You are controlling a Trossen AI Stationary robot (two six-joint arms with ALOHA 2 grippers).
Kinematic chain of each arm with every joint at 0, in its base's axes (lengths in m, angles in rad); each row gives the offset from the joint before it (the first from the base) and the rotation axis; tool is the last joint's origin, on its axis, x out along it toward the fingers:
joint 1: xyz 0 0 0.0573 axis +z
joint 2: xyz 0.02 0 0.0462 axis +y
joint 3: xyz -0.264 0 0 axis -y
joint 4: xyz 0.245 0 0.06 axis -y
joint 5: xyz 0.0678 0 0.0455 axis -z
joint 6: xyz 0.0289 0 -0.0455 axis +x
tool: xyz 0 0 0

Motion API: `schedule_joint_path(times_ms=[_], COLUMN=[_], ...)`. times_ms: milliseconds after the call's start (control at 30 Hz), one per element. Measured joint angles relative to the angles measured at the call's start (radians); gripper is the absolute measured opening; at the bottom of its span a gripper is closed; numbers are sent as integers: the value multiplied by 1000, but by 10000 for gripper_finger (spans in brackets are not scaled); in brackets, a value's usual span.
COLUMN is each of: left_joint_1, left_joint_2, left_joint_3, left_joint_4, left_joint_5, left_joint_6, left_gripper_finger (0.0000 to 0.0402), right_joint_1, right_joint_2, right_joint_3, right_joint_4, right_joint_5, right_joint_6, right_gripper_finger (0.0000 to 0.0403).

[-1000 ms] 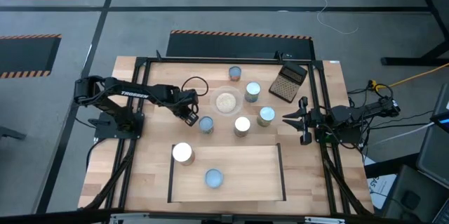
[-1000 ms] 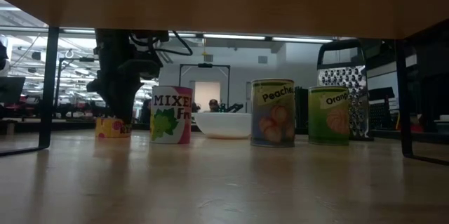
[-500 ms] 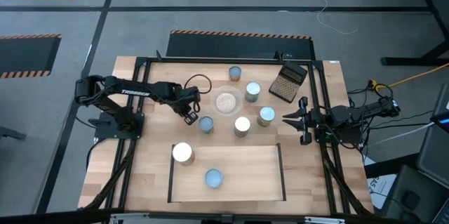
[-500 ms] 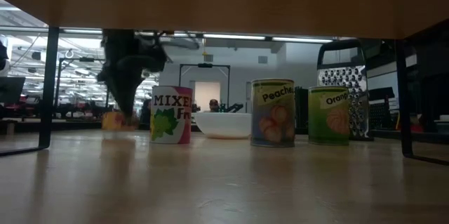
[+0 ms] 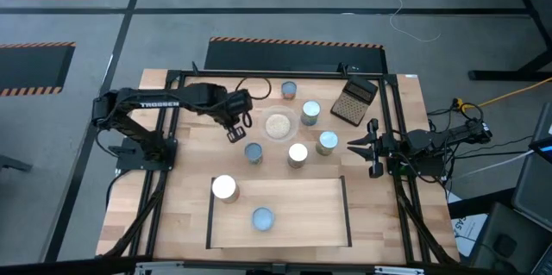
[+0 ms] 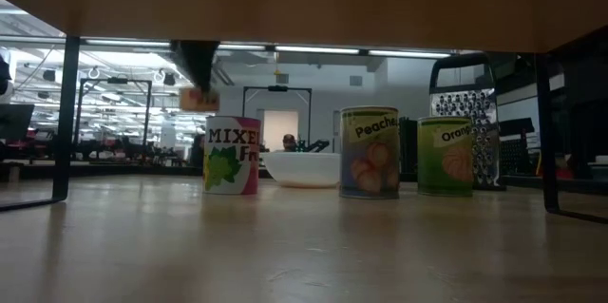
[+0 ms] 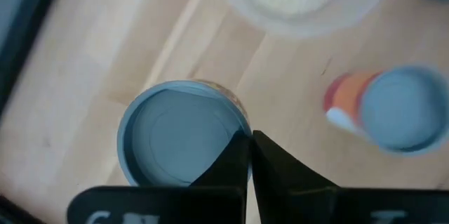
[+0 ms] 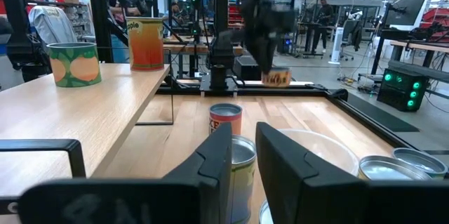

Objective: Pick and place cans onto a shelf
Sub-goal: Put the canned pineapple rings on the shelf

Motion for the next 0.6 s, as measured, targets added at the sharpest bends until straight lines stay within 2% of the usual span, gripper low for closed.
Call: schedule_joint_path(times_ms=[333, 600], left_joint_1=[-50, -227], left_joint_2=[-1, -1], left_joint_3=[260, 404], left_joint_4=[-15, -15], left_joint_5=[103, 155], left_joint_6=[87, 95], left_gripper_finger=[0, 0], right_joint_1=[0, 0], right_joint_2=[0, 0], right_joint_3=[0, 0], right_joint_4=[0, 0], right_joint_5=[0, 0], right_joint_6=[0, 0], right_gripper_finger=[71, 71])
